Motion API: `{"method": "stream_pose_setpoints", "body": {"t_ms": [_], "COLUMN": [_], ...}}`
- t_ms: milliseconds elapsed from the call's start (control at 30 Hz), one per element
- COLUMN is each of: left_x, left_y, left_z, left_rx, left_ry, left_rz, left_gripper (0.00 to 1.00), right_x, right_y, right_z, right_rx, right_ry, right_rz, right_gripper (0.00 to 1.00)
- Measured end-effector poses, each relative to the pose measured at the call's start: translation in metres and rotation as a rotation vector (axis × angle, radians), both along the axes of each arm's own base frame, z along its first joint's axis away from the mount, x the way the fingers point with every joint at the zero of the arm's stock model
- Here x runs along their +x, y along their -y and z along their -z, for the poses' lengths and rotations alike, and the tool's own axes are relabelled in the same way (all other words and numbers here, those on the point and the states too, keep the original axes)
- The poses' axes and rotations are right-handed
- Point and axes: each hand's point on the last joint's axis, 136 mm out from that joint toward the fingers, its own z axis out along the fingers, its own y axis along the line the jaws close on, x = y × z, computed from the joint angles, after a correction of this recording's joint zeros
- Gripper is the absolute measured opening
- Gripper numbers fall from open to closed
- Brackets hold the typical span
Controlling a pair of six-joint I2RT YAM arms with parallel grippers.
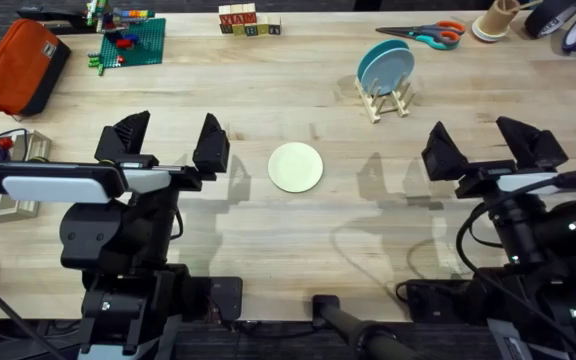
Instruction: Pick up the plates from the table one by one and place each into a slot on the dish rack.
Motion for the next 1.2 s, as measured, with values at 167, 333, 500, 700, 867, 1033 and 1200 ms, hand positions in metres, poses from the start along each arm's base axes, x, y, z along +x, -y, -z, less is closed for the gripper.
{"method": "stream_pose_setpoints", "body": {"t_ms": [167, 333, 500, 700, 867, 1033, 1200], "left_x": [0.000, 0.000, 0.000, -0.004, -0.002, 0.010, 0.021], "left_y": [0.000, -0.001, -0.001, -0.007, -0.007, 0.006, 0.023], "left_z": [0.000, 0.000, 0.001, 0.014, -0.009, -0.042, -0.067], "left_rx": [0.002, 0.005, 0.006, -0.047, -0.115, -0.152, -0.224], "left_ry": [0.000, 0.000, -0.003, -0.111, -0.187, -0.282, -0.451], "left_rz": [0.000, -0.005, -0.008, -0.043, -0.055, 0.009, 0.086], "left_gripper": [0.993, 0.993, 0.993, 0.993, 0.993, 0.993, 0.993], "right_x": [0.000, 0.000, 0.000, -0.003, -0.014, -0.017, -0.006], "right_y": [0.000, 0.000, 0.000, 0.001, 0.005, 0.005, -0.002], "right_z": [0.002, 0.003, 0.003, 0.004, 0.014, -0.014, -0.052], "right_rx": [0.000, 0.000, -0.017, -0.054, -0.074, -0.078, -0.067], "right_ry": [-0.011, -0.016, -0.015, -0.047, -0.230, -0.368, -0.473], "right_rz": [0.000, 0.000, -0.001, -0.001, 0.013, 0.009, -0.033], "right_gripper": [0.993, 0.993, 0.993, 0.993, 0.993, 0.994, 0.993]}}
